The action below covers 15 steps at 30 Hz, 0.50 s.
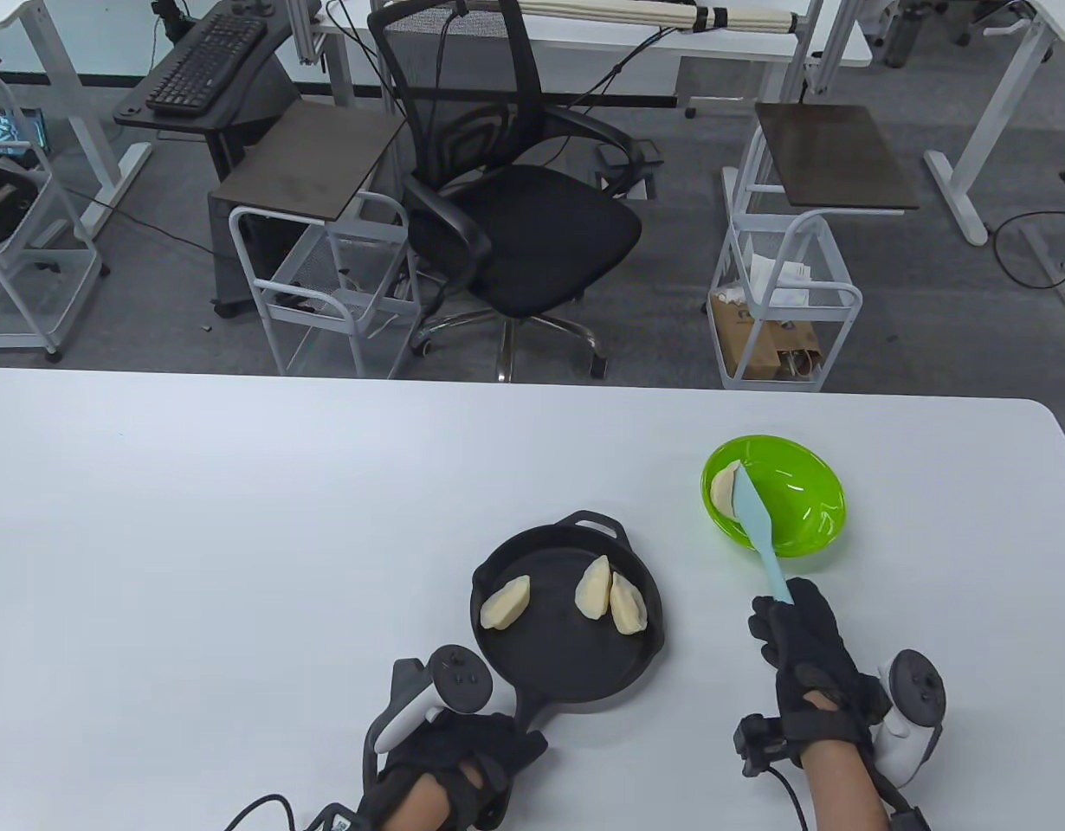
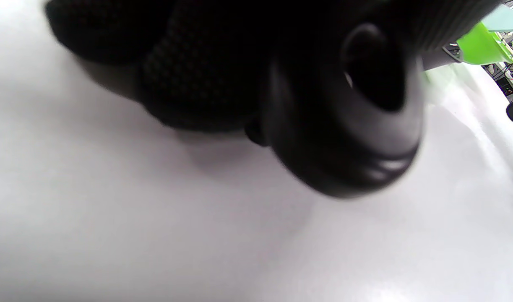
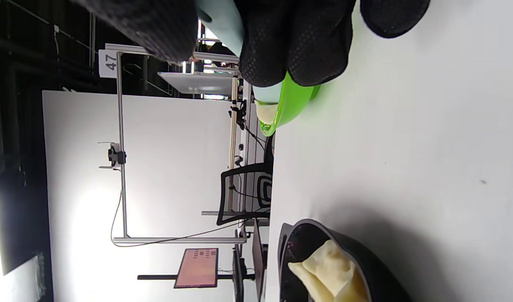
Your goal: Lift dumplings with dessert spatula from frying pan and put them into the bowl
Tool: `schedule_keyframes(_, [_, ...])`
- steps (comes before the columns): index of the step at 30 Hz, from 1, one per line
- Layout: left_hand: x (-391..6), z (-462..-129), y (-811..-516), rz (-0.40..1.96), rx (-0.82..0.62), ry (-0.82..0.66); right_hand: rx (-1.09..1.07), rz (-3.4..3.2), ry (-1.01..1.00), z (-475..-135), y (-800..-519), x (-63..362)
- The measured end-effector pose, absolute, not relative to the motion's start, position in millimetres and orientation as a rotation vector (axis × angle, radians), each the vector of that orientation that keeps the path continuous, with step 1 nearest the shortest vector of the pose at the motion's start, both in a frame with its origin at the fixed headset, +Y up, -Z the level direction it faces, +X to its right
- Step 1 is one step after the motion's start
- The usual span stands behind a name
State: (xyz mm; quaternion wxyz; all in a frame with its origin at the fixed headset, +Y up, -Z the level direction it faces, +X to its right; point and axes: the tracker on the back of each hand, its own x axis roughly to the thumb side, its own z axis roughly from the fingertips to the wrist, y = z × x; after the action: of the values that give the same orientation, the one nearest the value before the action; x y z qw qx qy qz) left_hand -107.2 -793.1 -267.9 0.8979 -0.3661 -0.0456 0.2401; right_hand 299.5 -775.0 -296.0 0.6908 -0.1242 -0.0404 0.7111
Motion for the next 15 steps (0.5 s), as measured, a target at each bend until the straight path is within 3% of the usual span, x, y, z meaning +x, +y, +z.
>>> schedule_keyframes(15, [-107.2, -267.8, -793.1, 0.499, -0.759, -0.094, -0.358, 1.57, -0.283, -287.9, -769.6, 306.0])
